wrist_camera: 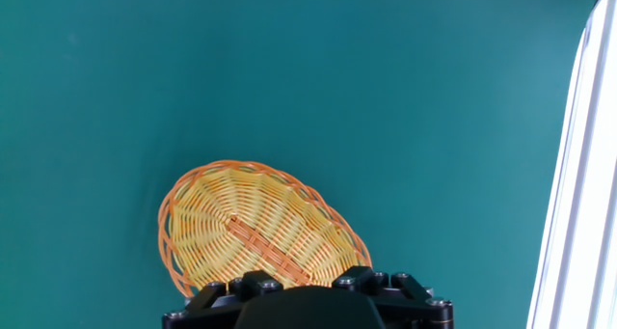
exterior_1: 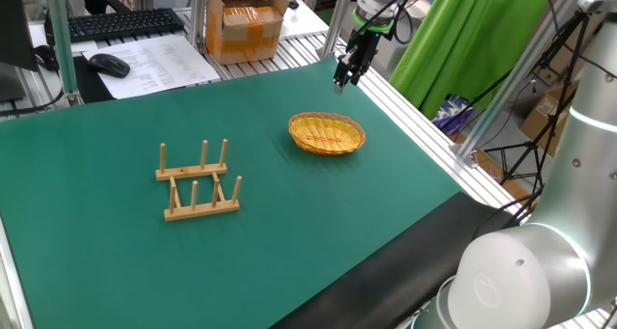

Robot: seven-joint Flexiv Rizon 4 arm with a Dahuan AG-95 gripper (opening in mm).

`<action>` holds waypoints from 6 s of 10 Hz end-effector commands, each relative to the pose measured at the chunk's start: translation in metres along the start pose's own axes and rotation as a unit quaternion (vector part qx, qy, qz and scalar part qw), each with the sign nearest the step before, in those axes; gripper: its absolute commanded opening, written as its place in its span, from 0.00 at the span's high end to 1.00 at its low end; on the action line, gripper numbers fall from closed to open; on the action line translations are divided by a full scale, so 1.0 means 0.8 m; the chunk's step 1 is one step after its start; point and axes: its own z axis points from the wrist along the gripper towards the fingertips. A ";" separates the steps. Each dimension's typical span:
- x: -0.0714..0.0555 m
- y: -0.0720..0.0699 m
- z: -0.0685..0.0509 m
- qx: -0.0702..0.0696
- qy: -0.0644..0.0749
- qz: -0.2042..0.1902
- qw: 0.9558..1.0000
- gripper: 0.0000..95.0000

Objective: Put the dish on the dish rack

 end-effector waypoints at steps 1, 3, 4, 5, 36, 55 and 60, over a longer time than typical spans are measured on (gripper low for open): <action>-0.035 0.000 0.026 -0.031 0.015 0.036 0.999 0.60; -0.035 0.002 0.026 -0.033 0.018 0.037 0.999 0.60; -0.035 0.003 0.027 -0.034 0.019 0.037 0.999 0.60; -0.035 0.003 0.027 -0.033 0.019 0.035 0.999 0.60; -0.029 0.020 0.030 -0.076 0.099 0.143 0.982 0.40; -0.068 0.014 0.104 -0.025 0.000 0.001 1.000 0.40; -0.076 0.026 0.125 -0.025 0.000 0.001 1.000 0.40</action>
